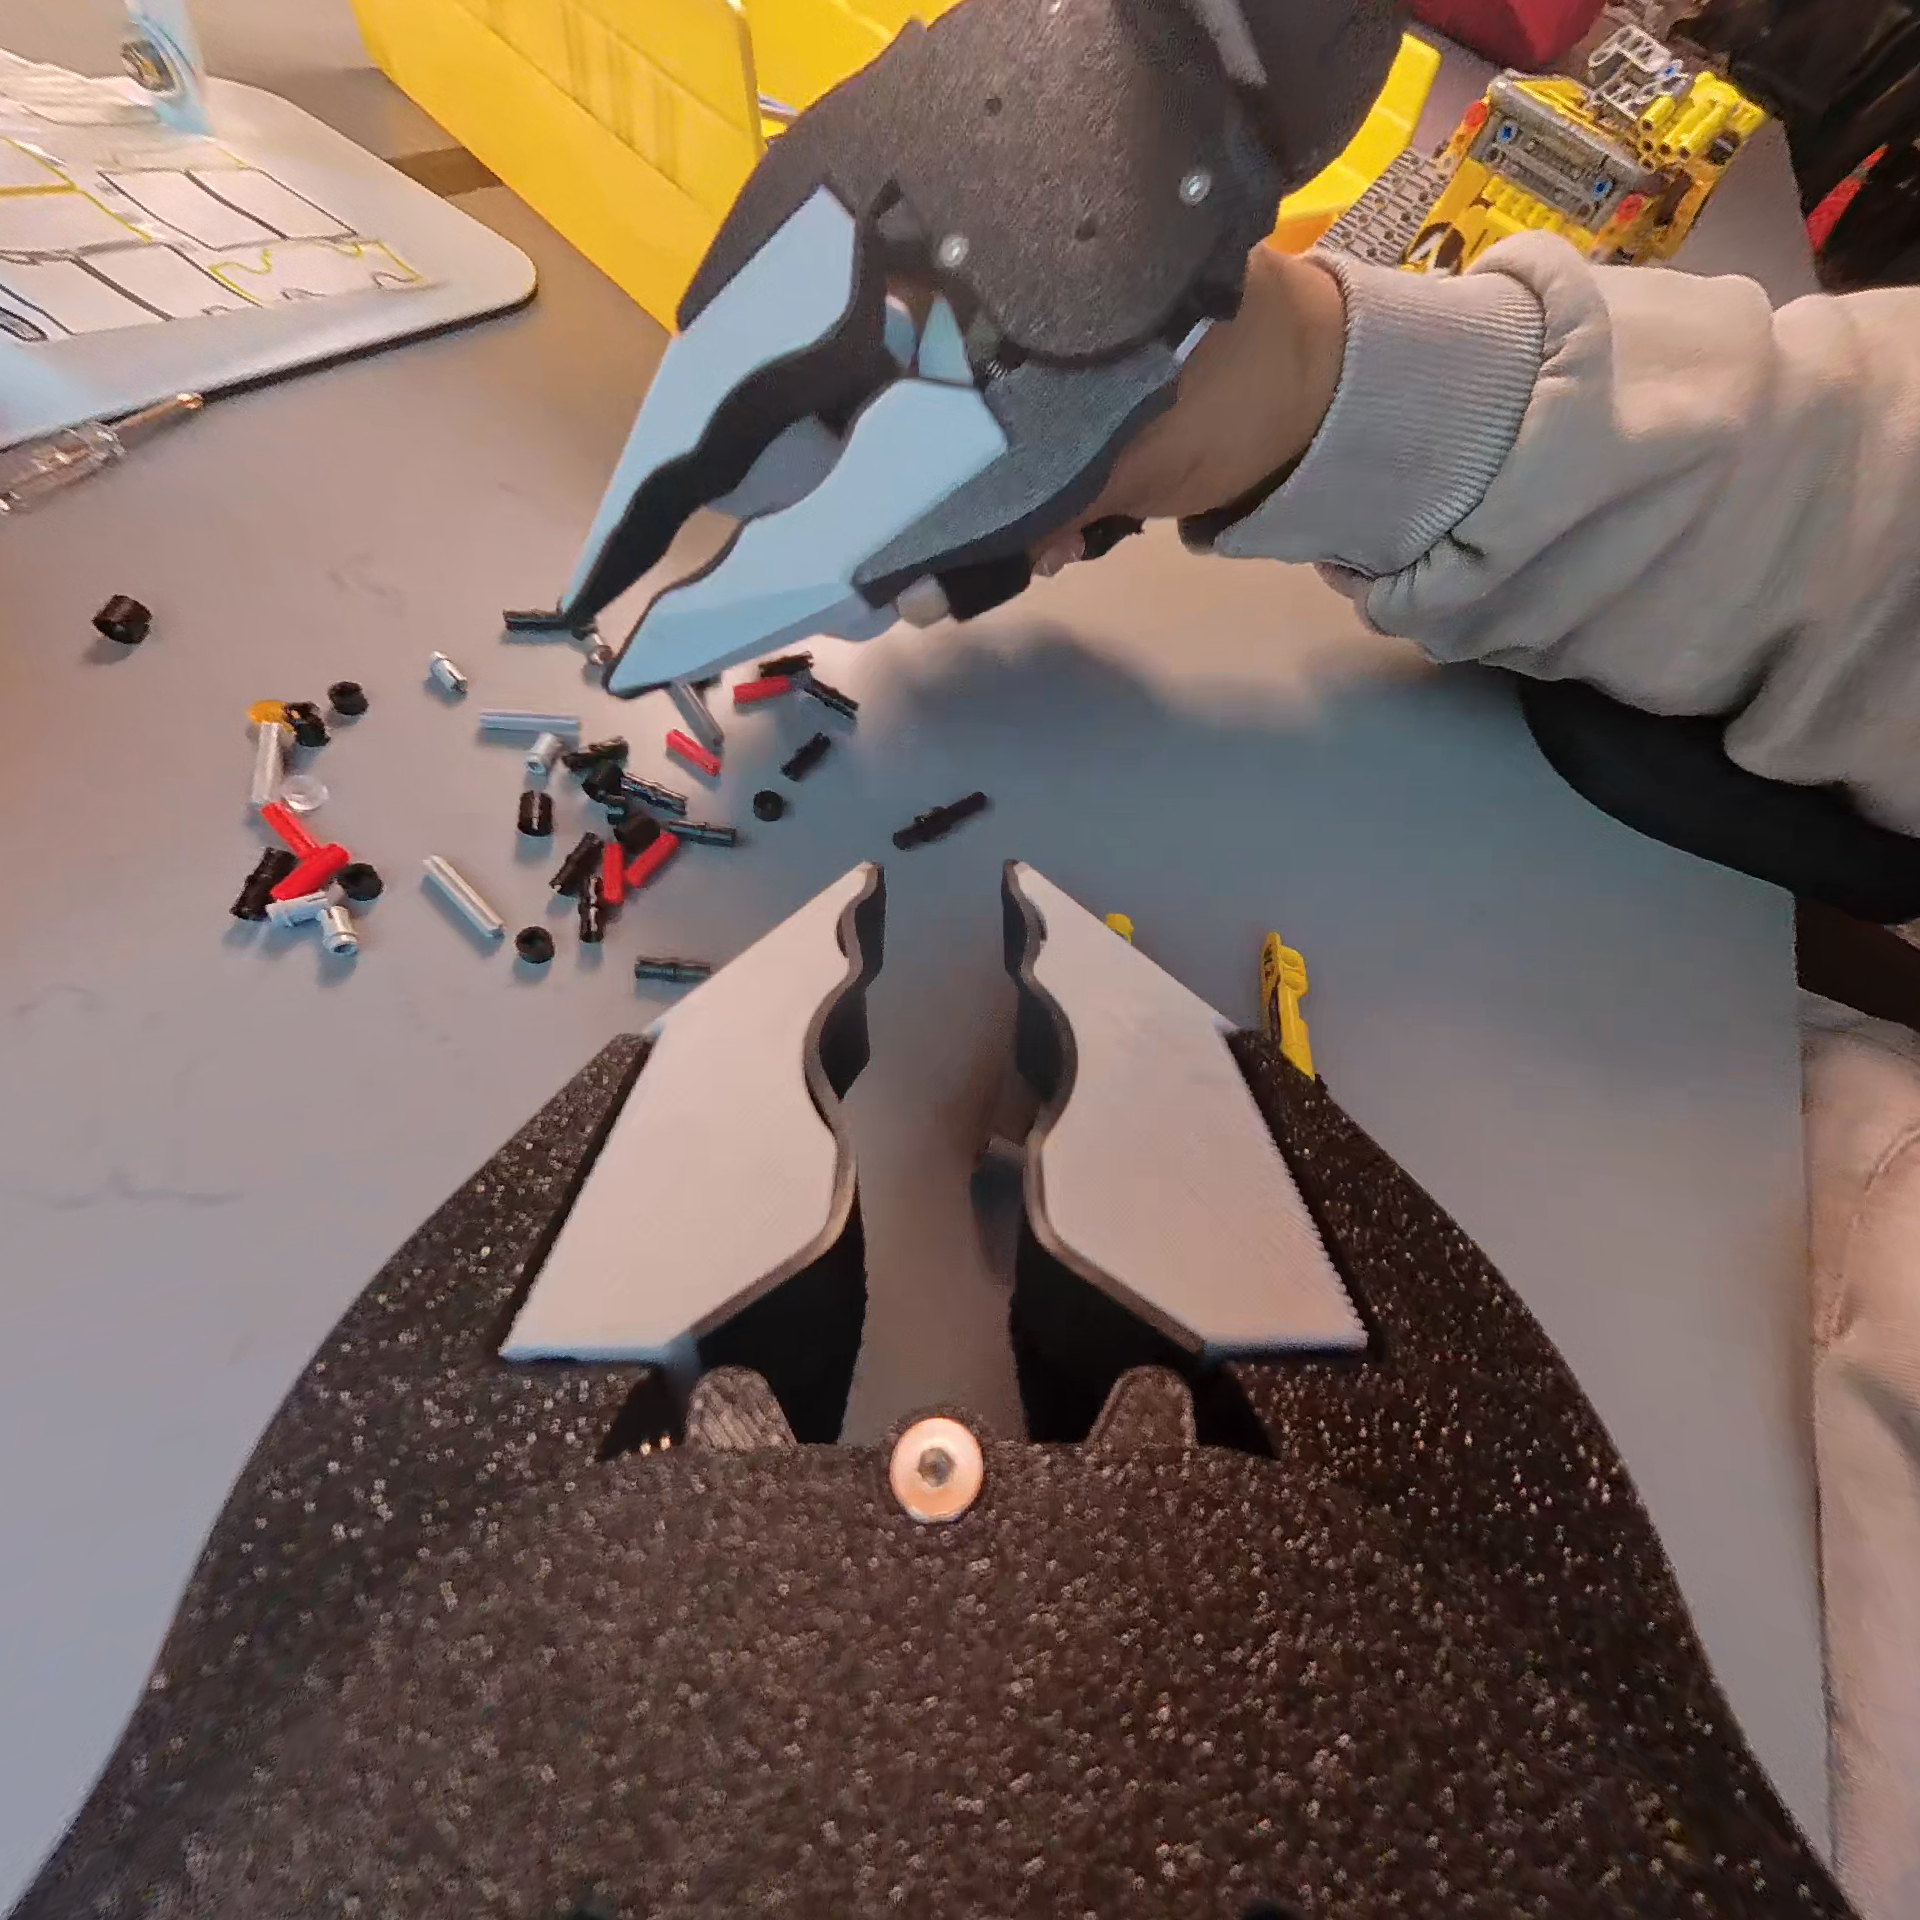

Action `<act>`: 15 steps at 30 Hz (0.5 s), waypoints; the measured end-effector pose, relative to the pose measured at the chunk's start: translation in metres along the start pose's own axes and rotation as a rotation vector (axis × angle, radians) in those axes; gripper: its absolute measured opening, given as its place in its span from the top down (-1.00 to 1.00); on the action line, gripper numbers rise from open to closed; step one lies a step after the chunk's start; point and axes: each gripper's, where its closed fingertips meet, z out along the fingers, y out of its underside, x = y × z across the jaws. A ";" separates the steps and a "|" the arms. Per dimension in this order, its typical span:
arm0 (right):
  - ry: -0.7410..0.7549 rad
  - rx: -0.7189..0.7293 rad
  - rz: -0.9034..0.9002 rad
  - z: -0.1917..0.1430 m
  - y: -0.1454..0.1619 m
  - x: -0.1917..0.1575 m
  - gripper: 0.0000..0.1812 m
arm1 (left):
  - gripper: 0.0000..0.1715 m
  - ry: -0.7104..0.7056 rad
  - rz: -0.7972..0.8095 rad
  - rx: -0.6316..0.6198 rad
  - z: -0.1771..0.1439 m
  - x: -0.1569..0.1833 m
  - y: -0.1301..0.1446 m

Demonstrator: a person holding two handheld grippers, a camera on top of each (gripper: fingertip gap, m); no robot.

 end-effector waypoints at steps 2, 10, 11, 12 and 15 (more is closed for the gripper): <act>-0.013 0.058 0.007 -0.020 -0.005 -0.006 0.84 | 0.71 0.047 0.000 -0.020 -0.002 0.006 0.002; -0.297 0.132 0.003 -0.097 0.031 -0.094 0.84 | 0.60 0.165 0.167 -0.212 0.007 0.036 0.036; -0.300 0.135 -0.001 -0.100 0.035 -0.102 0.83 | 0.60 0.149 0.191 -0.240 0.010 0.035 0.042; -0.301 0.143 -0.005 -0.102 0.038 -0.108 0.83 | 0.62 0.127 0.216 -0.268 0.013 0.032 0.048; -0.337 0.157 -0.045 -0.105 0.044 -0.126 0.82 | 0.70 0.115 0.253 -0.294 0.017 0.033 0.054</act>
